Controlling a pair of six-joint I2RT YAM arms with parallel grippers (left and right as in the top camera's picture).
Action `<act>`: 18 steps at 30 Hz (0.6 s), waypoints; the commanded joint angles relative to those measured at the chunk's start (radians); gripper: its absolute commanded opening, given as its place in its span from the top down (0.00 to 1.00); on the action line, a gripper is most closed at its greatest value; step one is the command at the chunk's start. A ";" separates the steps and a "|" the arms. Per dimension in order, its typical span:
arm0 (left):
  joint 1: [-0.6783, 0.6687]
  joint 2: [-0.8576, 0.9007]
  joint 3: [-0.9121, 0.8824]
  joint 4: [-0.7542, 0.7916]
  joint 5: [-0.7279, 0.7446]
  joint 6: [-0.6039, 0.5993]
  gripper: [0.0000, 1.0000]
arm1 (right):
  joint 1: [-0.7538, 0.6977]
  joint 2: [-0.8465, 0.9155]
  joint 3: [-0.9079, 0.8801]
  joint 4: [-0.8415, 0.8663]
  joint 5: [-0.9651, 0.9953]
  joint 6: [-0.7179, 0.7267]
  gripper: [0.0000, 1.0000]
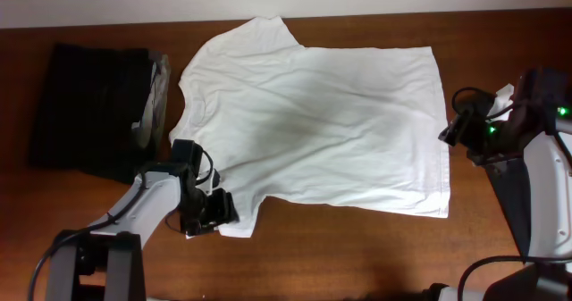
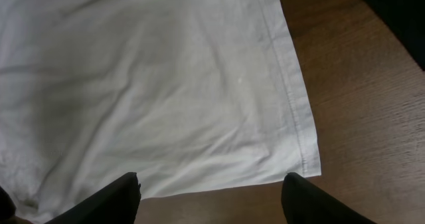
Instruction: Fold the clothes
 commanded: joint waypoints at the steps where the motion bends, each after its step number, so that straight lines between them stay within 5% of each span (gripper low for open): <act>1: -0.001 0.022 -0.016 0.000 -0.064 -0.042 0.82 | -0.004 0.005 0.000 -0.001 0.016 0.005 0.28; 3: -0.001 0.022 -0.015 -0.044 -0.032 -0.042 1.00 | -0.004 0.006 0.000 -0.001 0.057 0.028 0.23; 10: 0.000 -0.085 0.102 -0.249 -0.116 -0.034 1.00 | -0.074 0.149 -0.007 -0.131 0.094 0.079 0.18; 15: 0.000 -0.144 0.149 -0.246 -0.147 -0.034 1.00 | -0.089 0.300 -0.045 -0.222 0.090 0.022 0.35; 18: 0.000 -0.143 0.148 -0.236 -0.147 -0.034 1.00 | -0.089 0.311 -0.135 -0.213 0.090 0.011 0.37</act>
